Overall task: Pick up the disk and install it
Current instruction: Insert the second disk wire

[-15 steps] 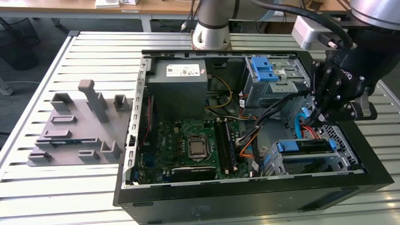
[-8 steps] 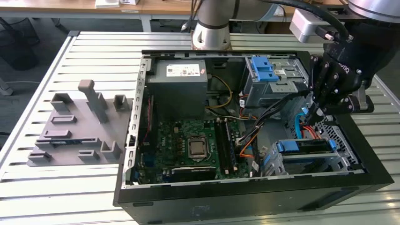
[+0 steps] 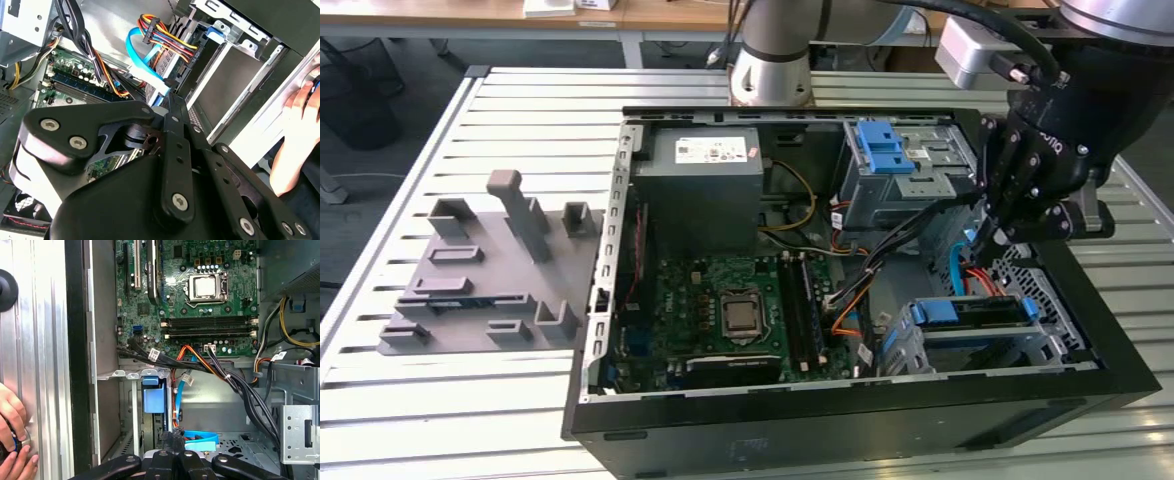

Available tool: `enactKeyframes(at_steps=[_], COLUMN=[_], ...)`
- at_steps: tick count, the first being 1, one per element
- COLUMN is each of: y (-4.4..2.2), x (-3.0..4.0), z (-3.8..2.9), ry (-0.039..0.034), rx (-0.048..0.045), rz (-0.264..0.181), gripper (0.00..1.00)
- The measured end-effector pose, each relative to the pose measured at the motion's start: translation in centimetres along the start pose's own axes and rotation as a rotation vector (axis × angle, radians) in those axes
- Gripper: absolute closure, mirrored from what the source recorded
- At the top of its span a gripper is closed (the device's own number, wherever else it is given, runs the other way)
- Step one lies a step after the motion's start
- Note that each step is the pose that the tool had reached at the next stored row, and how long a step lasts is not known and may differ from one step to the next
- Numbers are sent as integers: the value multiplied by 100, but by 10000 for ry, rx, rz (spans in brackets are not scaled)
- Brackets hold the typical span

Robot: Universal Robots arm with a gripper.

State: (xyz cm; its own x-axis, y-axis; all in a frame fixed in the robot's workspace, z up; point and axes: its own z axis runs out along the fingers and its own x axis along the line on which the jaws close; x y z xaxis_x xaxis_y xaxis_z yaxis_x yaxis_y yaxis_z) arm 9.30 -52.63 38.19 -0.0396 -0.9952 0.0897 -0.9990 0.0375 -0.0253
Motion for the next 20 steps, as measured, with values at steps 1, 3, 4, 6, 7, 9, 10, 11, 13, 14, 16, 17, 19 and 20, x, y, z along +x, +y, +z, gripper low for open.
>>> enactKeyframes(at_steps=[1, 3, 4, 6, 7, 9, 10, 11, 13, 14, 16, 17, 19, 20], y=[0, 3, 3, 4, 4, 5, 5, 5, 6, 6, 7, 7, 8, 8], x=[-3, -15, -23, -39, -44, -49, -51, -53, -57, -59, -62, -63, -65, -66], z=[0, -1, -2, 0, 4, 16, 25, 34, 58, 70, 95, 107, 128, 138], ry=[3, 13, 20, 23, 23, 23, 23, 27, 36, 39, 42, 42, 45, 49], rx=[0, 0, 1, 1, 1, 1, 1, 1, 1, 2, 2, 2, 2, 2], rz=[0, 1, 0, 0, 0, 0, 0, -1, 0, 0, 0, 0, 0, -1], gripper=[89, 83, 83, 82, 82, 75, 75, 75, 75, 75, 75, 75, 75, 75])
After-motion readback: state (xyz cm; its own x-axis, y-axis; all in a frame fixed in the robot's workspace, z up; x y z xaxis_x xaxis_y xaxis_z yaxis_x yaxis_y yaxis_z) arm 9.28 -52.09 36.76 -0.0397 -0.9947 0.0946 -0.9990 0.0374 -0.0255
